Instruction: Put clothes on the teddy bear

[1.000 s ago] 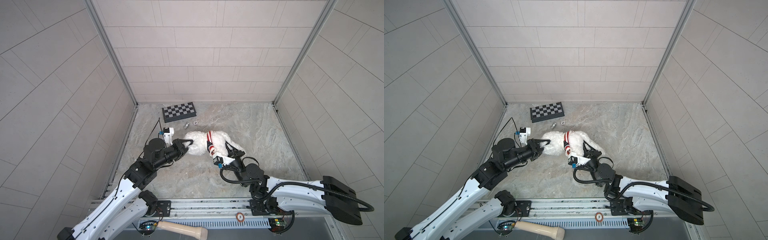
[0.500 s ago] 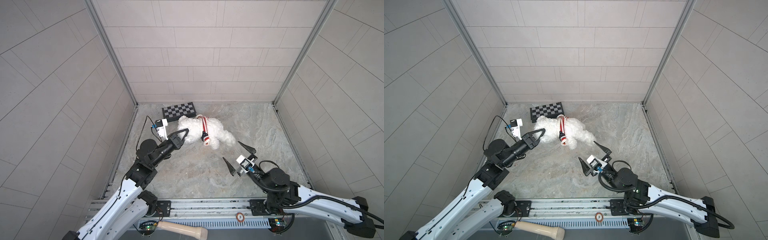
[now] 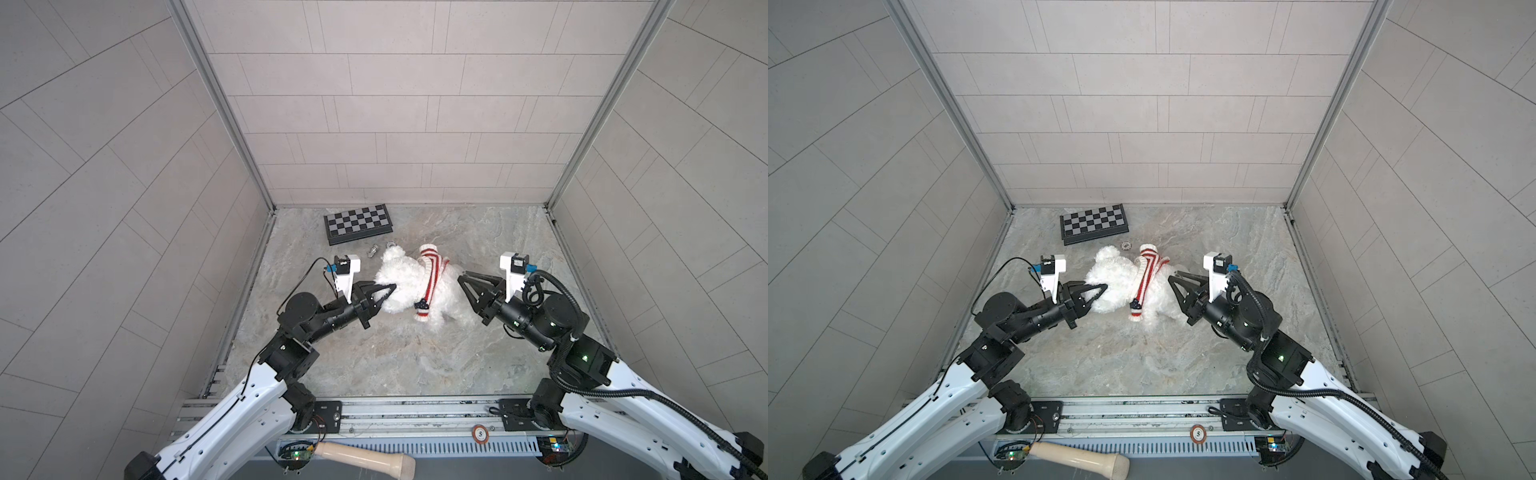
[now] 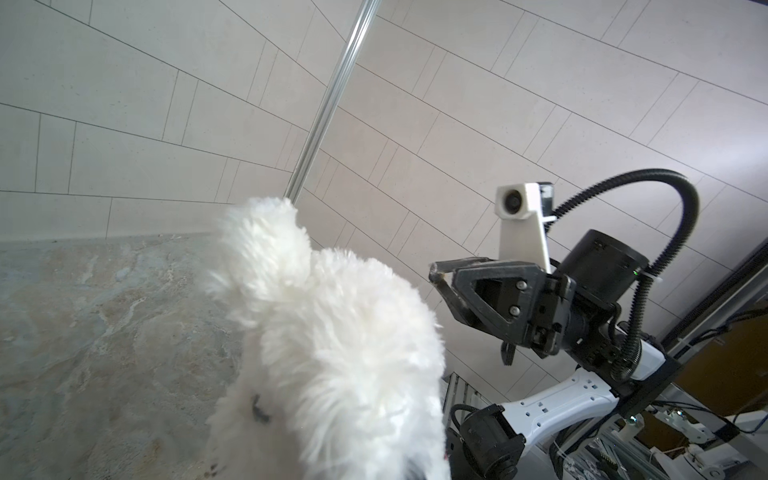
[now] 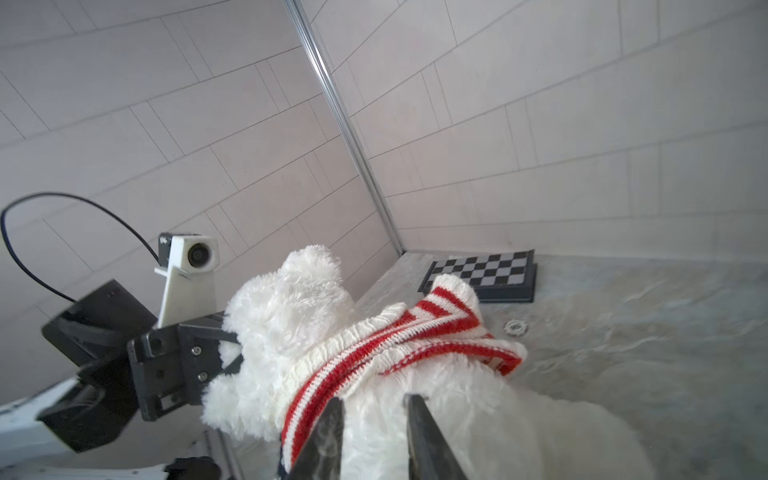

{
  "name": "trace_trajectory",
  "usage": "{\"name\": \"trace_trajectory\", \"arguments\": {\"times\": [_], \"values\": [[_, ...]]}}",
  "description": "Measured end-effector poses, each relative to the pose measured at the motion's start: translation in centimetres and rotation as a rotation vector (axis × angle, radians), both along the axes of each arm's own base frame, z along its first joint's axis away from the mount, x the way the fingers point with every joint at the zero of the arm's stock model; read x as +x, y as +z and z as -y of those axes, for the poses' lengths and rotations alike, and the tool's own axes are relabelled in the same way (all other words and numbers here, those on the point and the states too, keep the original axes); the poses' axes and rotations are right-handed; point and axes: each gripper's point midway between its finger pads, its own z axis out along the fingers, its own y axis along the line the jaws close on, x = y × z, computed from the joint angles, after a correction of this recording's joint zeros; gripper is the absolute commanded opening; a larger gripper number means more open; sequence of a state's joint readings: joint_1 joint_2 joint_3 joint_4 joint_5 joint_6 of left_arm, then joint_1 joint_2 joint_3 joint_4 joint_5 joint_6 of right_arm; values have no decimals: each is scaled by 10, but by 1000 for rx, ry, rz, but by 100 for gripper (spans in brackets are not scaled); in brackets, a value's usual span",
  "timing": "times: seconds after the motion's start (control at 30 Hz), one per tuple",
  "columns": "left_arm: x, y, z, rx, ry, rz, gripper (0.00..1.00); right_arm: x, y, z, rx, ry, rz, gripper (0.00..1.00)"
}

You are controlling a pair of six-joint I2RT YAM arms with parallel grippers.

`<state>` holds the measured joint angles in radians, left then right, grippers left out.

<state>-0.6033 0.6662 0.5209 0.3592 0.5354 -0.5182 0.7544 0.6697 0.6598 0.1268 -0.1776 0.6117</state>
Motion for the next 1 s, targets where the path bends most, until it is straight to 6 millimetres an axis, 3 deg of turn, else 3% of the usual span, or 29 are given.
{"name": "trace_trajectory", "arguments": {"times": [0.23, 0.33, 0.53, 0.73, 1.0], "values": [[-5, 1, -1, 23, 0, 42, 0, -3, -21, -32, 86, 163, -165, 27], [-5, -4, 0, 41, -1, 42, 0, -3, -22, -36, 105, 183, -188, 33], [-6, -10, 1, 57, -9, 35, 0, 2, -26, -43, 120, 194, -217, 28], [-7, -18, 2, 78, -14, 18, 0, 7, -48, -44, 111, 175, -264, 25], [-9, -19, 3, 84, -22, 21, 0, 13, -54, -28, 151, 102, -270, 28]]}}
